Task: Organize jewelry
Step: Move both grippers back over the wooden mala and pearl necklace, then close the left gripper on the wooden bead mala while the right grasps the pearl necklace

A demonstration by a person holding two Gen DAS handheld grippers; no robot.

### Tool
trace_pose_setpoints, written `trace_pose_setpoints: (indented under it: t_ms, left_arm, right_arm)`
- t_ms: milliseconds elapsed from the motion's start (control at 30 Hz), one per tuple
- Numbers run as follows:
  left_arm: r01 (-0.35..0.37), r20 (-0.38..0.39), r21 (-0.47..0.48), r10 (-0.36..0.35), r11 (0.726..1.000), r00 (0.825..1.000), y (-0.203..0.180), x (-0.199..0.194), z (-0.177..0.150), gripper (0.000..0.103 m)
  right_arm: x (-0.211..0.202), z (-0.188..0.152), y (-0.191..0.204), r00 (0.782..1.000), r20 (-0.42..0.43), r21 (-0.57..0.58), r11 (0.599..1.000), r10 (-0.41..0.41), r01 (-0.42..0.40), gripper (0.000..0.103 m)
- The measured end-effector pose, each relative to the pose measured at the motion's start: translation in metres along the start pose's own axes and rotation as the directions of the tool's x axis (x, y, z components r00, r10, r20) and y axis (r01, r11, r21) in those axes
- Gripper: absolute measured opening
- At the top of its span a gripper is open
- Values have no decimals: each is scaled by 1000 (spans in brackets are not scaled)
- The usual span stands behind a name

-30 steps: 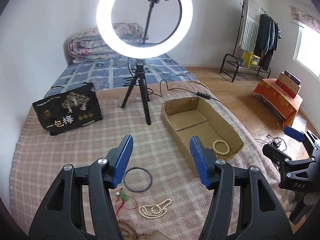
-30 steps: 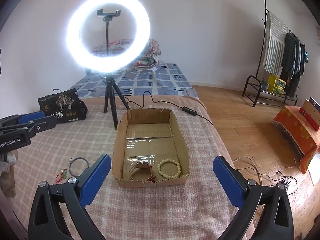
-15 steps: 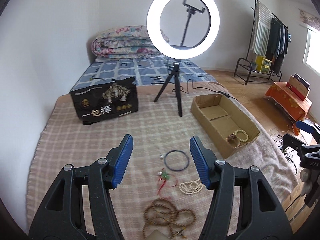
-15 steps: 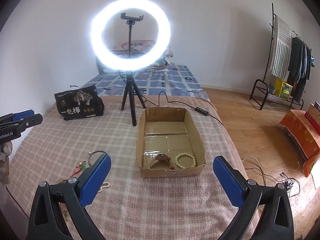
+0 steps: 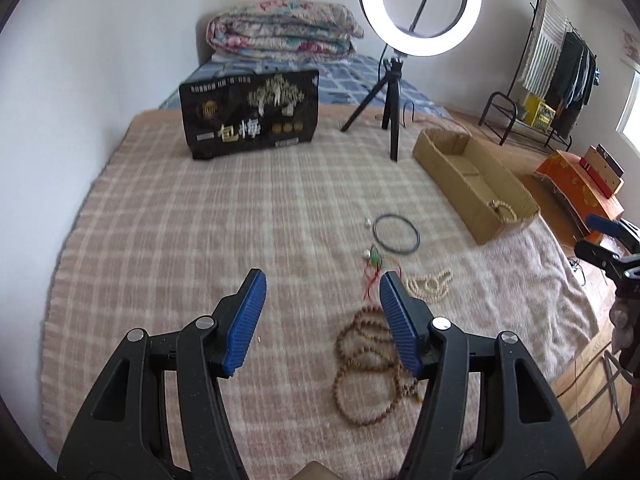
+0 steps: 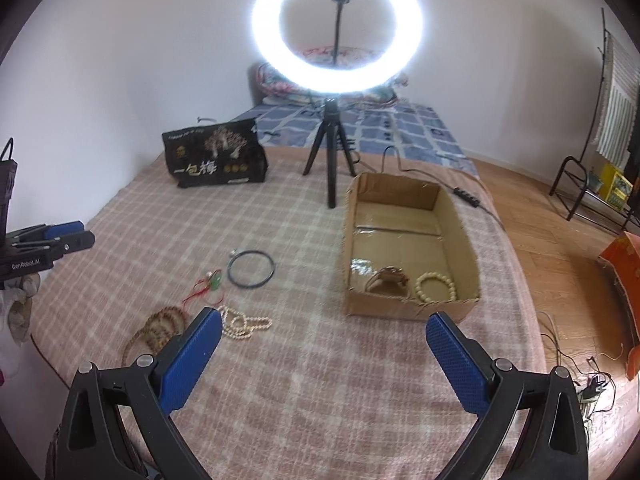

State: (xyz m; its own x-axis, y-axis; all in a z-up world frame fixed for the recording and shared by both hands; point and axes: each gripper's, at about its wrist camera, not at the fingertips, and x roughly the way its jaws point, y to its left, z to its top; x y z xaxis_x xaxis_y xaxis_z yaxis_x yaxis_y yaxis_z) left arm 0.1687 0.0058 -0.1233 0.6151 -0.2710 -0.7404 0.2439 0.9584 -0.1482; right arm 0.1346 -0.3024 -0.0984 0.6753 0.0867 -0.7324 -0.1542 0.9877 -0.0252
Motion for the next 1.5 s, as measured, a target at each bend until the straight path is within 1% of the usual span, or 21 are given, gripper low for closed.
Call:
trace_pose_setpoints:
  t_ms: [133,233,300,467,533,633,700,733,800,933,967,1033,1200,1333,1500]
  left_arm:
    - [33,-49,1,-33,999,998,-3,7,-22,61]
    - [67,-81,-7,-68,998,994,-7,12,-32,61]
    - [88,-107,0,-87,996,990,-11,17,-39,61]
    - [139,-166,22,-133,990,977,-24,28,-50,61]
    - [149,-191,46,-137,988,972,-32,33,-54,61]
    - [164,-220,58,-148,985,964,-42,43,-58,61]
    - [164,-236,66,-144,984,961,-48,51,-58,61]
    - [165,-247,73,-142,984,959,-52,56,-59,61]
    - [154,-266,87,-126,984,956,-57,66,-59,61]
    - [138,-296,107,-101,985,950,-65,82,-61,61]
    - [131,-301,114,-92,985,949,-66,86,-62,61]
    - [127,-313,122,-83,984,946,-68,92,-63,61]
    - [114,-329,88,-79,990,941,-63,103,-63,61]
    - [109,-333,91,-73,990,940,-62,108,-64,61]
    - [108,-335,87,-73,990,939,-59,111,-66,61]
  right_arm:
    - [15,-5,13,998,-45,-28,999,42,-44,100]
    - [28,-10,23,994,-82,-55,996,65,-70,97]
    - [36,-12,30,991,-108,-82,992,82,-91,96]
    - [58,-17,45,981,-166,-145,982,99,-123,89]
    - [66,-19,48,977,-186,-153,979,106,-135,88]
    - [78,-20,51,971,-214,-164,975,111,-148,87]
    - [87,-21,53,966,-233,-174,973,112,-155,84]
    - [90,-22,54,963,-243,-177,970,119,-165,80]
    - [97,-23,57,955,-266,-189,964,132,-186,75]
    - [109,-22,65,944,-290,-201,954,160,-223,74]
    - [112,-21,66,940,-296,-199,951,171,-236,73]
    - [121,-19,70,932,-310,-200,946,185,-254,66]
    - [143,-16,78,915,-352,-204,938,196,-279,66]
    - [156,-14,85,901,-383,-222,927,202,-302,59]
    - [172,-16,93,882,-424,-236,915,208,-329,52]
